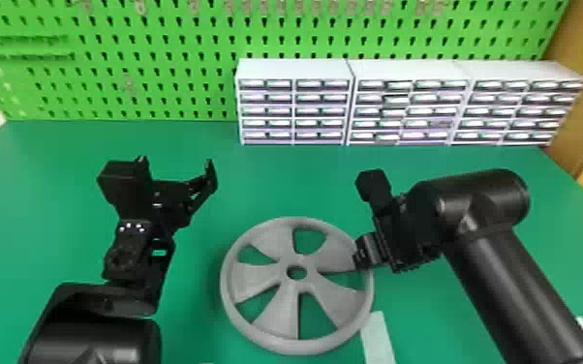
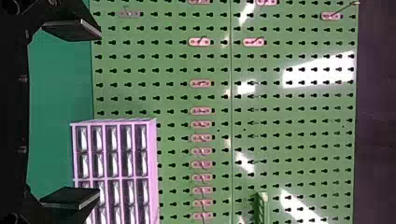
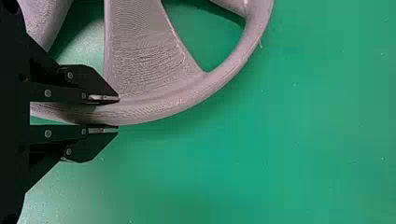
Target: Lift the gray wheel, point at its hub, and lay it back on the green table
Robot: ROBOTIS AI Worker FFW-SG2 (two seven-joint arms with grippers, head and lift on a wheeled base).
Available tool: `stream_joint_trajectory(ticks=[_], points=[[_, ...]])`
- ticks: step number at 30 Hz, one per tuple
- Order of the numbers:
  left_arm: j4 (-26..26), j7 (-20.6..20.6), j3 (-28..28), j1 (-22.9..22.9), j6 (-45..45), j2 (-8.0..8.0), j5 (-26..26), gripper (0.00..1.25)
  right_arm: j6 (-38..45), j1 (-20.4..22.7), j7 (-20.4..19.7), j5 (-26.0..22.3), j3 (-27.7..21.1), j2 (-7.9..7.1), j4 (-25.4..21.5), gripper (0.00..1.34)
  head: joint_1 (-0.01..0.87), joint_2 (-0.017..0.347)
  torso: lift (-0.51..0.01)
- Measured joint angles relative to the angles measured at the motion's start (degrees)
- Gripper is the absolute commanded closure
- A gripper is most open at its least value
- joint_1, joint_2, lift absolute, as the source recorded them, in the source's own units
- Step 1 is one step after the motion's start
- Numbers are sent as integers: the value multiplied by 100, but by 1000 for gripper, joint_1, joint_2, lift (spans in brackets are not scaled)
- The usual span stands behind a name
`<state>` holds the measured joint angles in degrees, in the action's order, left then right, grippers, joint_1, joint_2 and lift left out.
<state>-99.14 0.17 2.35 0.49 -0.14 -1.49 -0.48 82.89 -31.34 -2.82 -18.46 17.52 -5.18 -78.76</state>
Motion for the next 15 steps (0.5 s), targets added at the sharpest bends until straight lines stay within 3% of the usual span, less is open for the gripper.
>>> stream_joint_trajectory(ticks=[15], points=[[0,0,-21,13,0,-1,-5,107,-3,74,1,-53,-321,7,-895,1177,692,48,-93]])
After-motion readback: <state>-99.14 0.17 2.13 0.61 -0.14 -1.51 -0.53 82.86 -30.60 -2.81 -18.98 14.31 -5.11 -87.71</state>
